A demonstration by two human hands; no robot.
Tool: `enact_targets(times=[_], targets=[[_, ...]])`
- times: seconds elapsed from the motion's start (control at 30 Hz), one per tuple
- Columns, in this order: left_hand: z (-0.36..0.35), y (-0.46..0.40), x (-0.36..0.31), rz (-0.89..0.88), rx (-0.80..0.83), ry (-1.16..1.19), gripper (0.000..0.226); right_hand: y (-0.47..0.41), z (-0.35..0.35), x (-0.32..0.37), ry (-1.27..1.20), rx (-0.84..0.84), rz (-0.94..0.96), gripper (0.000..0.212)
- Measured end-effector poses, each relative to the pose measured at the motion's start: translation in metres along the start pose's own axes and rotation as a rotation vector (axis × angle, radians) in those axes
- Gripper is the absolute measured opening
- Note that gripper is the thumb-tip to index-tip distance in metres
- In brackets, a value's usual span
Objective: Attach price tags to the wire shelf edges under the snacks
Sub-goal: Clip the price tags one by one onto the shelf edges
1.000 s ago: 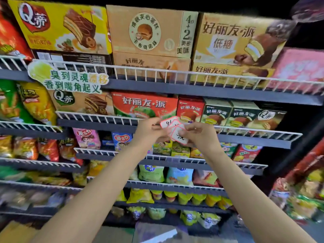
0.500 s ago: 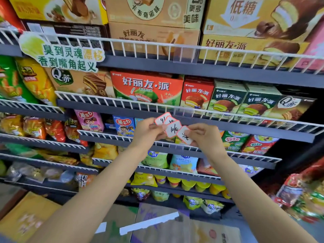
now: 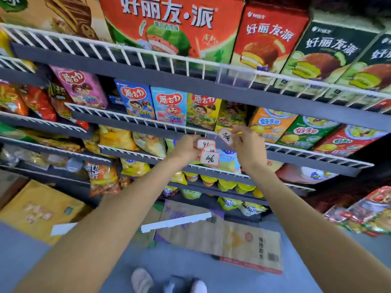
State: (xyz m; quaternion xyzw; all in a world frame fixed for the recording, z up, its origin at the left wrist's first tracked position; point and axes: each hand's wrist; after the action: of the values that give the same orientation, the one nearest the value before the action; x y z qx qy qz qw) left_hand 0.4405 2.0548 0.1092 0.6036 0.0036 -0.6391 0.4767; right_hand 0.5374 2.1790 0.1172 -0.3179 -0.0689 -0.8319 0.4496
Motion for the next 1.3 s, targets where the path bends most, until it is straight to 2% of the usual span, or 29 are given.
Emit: enact_targets(times=[0.17,0.3,0.4,0.6,0.9,1.0,1.13,1.3], targets=[[-0.013,-0.013,0.002,-0.004,0.068,0.018,0.067,-0.008,0.004,-0.002,0.293,0.008,0.136,0.023],[-0.018,-0.018,0.007,-0.029,0.076,0.021,0.072,-0.012,0.005,-0.008,0.345,-0.008,0.229,0.019],[-0.02,-0.013,0.005,-0.064,0.087,-0.018,0.076,-0.012,0.004,-0.01,0.346,-0.03,0.266,0.015],[-0.03,-0.01,0.001,-0.074,0.1,0.047,0.08,-0.009,0.005,-0.016,0.322,-0.056,0.261,0.02],[-0.029,-0.009,0.004,-0.071,0.049,0.038,0.076,-0.01,0.006,-0.018,0.22,-0.101,0.333,0.018],[-0.021,-0.015,0.014,-0.091,0.026,-0.102,0.074,-0.014,0.003,-0.016,0.151,-0.093,0.402,0.017],[-0.012,-0.014,0.025,-0.141,-0.016,-0.371,0.071,-0.018,0.0,-0.016,0.175,-0.073,0.451,0.017],[-0.003,-0.013,0.033,-0.189,-0.013,-0.499,0.072,-0.016,-0.006,-0.013,0.22,-0.022,0.469,0.016]])
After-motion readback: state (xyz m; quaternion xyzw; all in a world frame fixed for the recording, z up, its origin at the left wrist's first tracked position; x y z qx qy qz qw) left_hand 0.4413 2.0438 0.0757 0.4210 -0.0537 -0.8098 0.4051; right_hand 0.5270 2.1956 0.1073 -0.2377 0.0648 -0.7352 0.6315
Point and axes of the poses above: each hand's wrist, its own y-axis away from the middle knuckle, its own z-axis out of the back of the hand, x = y × z, and after that the axes turned 11 degrees about z, right-handed
